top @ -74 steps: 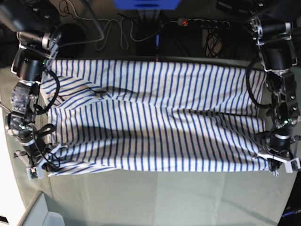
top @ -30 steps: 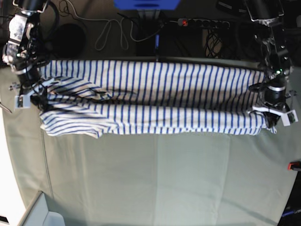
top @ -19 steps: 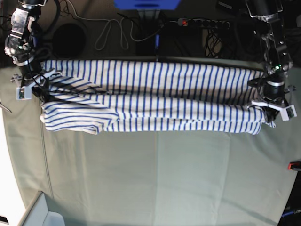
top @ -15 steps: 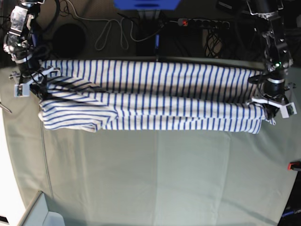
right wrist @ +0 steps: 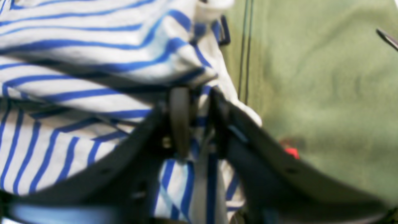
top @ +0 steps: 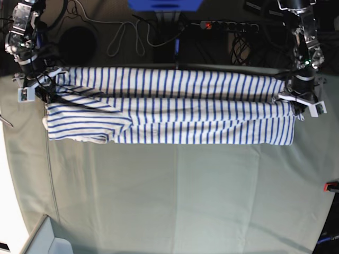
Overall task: Layout the t-shirt on the table in an organized manner, then fold the t-shirt properly
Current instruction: 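Lift the held band ends and lay the band flat again, then adjust grips on the band ends with both grippers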
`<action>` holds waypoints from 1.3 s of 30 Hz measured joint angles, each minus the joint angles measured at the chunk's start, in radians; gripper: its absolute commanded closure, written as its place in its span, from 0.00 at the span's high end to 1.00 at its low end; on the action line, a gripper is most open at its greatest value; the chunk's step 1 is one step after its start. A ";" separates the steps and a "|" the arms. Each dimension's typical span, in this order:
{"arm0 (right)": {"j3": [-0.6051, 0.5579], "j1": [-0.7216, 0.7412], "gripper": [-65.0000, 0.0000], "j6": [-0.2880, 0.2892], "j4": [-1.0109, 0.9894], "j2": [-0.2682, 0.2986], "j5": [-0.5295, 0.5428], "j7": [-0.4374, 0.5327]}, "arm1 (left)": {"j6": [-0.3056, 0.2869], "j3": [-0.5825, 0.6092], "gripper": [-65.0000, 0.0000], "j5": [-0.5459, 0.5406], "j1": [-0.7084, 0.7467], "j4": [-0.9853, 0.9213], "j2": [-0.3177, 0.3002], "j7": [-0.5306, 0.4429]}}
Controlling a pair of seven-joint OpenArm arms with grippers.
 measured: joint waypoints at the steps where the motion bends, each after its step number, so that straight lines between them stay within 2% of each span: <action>1: 0.003 0.000 0.35 0.000 0.000 0.000 0.000 0.002 | 0.000 0.000 0.32 0.000 0.000 0.000 0.000 0.000; 4: 0.040 -0.031 0.43 0.000 0.055 -0.007 0.002 0.003 | 0.000 -0.002 0.53 0.000 0.000 0.000 0.002 -0.006; 7: 0.122 -0.049 0.46 0.000 0.122 -0.035 0.002 0.007 | 0.003 -0.008 0.63 0.000 0.000 0.001 0.013 -0.008; 11: 0.158 -0.034 0.46 0.000 0.178 -0.066 0.004 0.003 | 0.004 -0.007 0.63 0.001 0.002 0.005 0.024 -0.006; 17: 0.069 0.017 0.46 0.000 0.185 -0.032 -0.013 -0.027 | 0.004 -0.008 0.64 0.001 0.002 0.008 0.023 -0.006; 20: 0.023 0.103 0.46 -0.002 0.170 -0.002 -0.068 -0.122 | 0.004 -0.008 0.64 0.001 -0.003 0.008 0.019 -0.003; 25: 0.004 0.262 0.46 0.004 0.084 -0.011 -0.171 -0.214 | 0.003 -0.007 0.64 0.002 -0.002 0.007 0.018 -0.002; 29: 0.005 0.334 0.46 0.004 -0.027 -0.010 -0.225 -0.215 | 0.005 -0.008 0.64 0.002 -0.001 0.006 0.015 -0.005; 34: 0.009 0.343 0.45 0.005 -0.071 0.001 -0.226 -0.217 | 0.005 -0.008 0.64 0.001 0.000 0.007 0.017 -0.007; 37: 0.007 0.327 0.33 0.005 -0.054 -0.001 -0.224 -0.206 | 0.006 -0.008 0.64 0.001 0.000 0.006 0.018 -0.006; 39: 0.007 0.302 0.18 0.005 -0.035 -0.002 -0.222 -0.202 | 0.007 -0.008 0.64 0.000 -0.003 0.005 0.018 -0.006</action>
